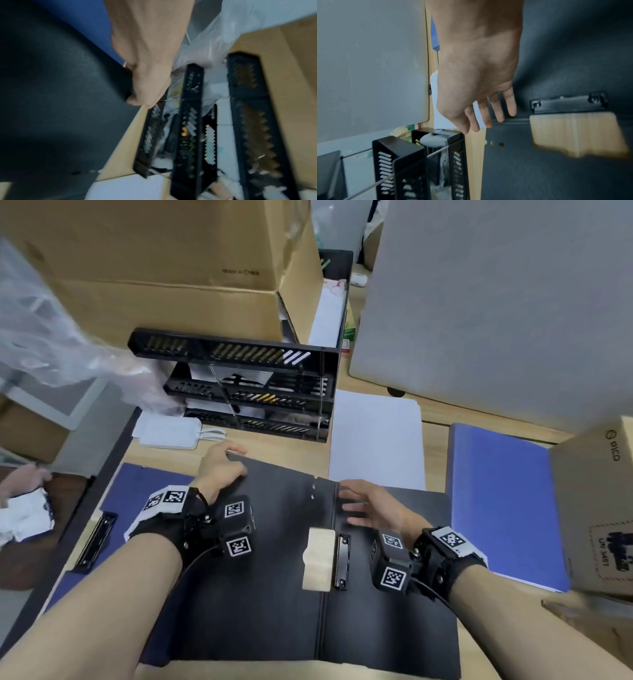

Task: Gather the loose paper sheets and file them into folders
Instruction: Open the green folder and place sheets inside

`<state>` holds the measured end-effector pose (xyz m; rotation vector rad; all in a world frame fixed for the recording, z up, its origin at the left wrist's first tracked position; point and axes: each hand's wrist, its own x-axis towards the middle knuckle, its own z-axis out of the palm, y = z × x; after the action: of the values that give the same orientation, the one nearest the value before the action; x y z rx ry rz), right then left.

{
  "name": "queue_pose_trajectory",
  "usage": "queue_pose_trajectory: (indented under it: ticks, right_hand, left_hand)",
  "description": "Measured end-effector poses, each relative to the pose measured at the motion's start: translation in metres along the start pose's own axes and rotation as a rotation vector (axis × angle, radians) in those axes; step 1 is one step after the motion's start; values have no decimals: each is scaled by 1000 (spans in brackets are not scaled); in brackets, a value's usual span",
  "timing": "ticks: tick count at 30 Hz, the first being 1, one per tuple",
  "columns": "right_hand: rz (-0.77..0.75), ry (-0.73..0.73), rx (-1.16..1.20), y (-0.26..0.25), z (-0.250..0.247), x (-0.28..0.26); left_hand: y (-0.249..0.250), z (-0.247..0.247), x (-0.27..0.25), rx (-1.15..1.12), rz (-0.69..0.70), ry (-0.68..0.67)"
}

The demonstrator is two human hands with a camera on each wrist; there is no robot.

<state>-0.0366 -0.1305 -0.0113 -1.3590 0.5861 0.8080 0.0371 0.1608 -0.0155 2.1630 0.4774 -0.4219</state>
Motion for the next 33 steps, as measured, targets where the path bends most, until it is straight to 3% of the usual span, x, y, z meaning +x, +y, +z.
queue_pose_trajectory:
  ticks: [3,6,9,12,17,21,27,31,33]
  right_hand:
    - [12,95,1,2,-14,7]
    - [31,200,-14,3,-26,15]
    - [43,298,-32,5,-40,21]
    - [66,357,-70,11,-60,28]
    - [60,585,-111,35,-105,44]
    - [-3,717,-212,27,-118,49]
    - [-49,689,-236,-4,-120,56]
    - [-41,674,-229,-9,-122,59]
    - [-58,652,-228,-12,-123,61]
  left_hand:
    - [-12,19,5,279,38,121]
    - [1,47,6,398,137,82]
    - [12,78,10,180,142,-234]
    - [12,104,10,165,103,-478]
    - [5,121,15,186,52,-328]
    - [23,130,24,70,50,-320]
    - [60,153,21,-116,-15,-360]
    - [70,163,20,-90,-70,-388]
    - [60,176,33,-56,-33,-324]
